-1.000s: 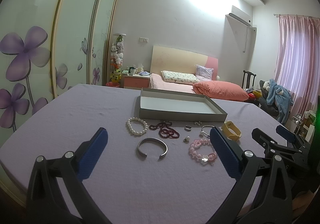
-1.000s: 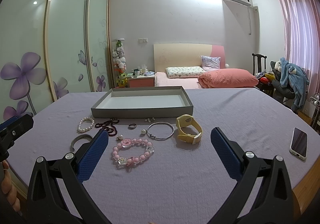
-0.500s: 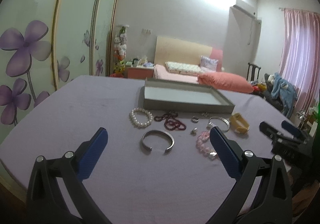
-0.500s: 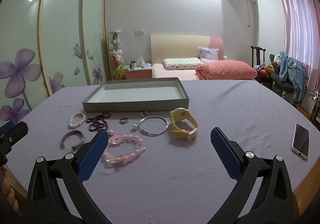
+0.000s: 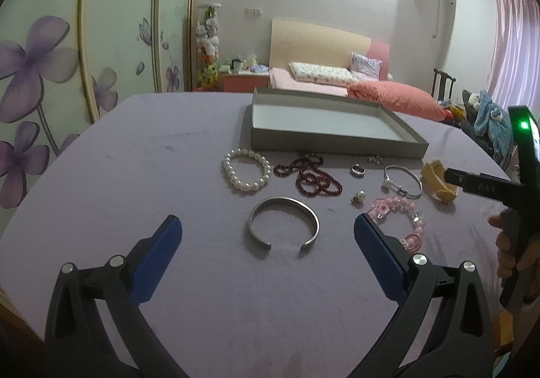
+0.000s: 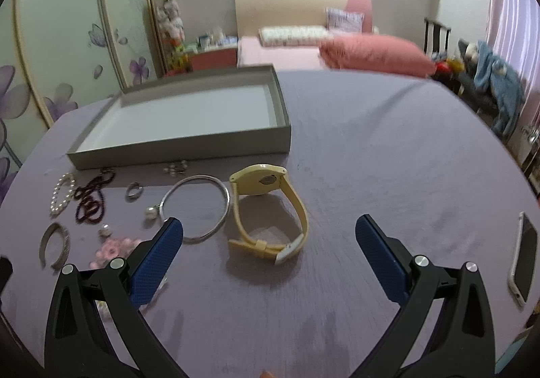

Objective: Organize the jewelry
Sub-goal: 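Lower the right tool onto the yellow watch and close on it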

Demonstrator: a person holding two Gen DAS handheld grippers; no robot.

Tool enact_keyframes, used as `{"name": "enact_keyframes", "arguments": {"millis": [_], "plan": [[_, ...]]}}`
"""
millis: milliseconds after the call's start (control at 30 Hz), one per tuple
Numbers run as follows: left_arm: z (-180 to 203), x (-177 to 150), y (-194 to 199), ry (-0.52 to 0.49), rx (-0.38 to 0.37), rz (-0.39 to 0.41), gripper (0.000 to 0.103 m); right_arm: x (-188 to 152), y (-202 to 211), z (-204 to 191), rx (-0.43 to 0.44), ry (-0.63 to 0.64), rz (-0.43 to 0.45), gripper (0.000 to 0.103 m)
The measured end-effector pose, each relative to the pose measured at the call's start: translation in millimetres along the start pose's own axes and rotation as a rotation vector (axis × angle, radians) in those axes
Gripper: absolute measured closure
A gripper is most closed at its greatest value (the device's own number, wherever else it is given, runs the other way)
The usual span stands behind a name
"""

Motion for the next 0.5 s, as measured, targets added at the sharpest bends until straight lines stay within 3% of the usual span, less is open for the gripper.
{"name": "enact_keyframes", "arguments": {"millis": [167, 400, 500], "plan": [[-4, 2, -15, 0.009, 0.001, -0.049, 0.004, 2, -19, 3, -0.004, 0.009, -0.062, 0.003], [-8, 0, -32, 0.028, -0.006, -0.112, 0.004, -7, -30, 0, 0.016, 0.020, -0.122, 0.024], [-8, -1, -36, 0.022, -0.002, -0.129, 0.004, -12, -30, 2, 0.018, 0.011, -0.126, 0.037]]}}
Point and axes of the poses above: each gripper's, at about its wrist camera, not at the fingertips, and y roughly against the way its jaws point, z to its right, x to its top, the point moved 4 cm from there along -y, roughly the way its jaws point, and after that the axes turned 9 degrees about y, right-handed, at the moved point
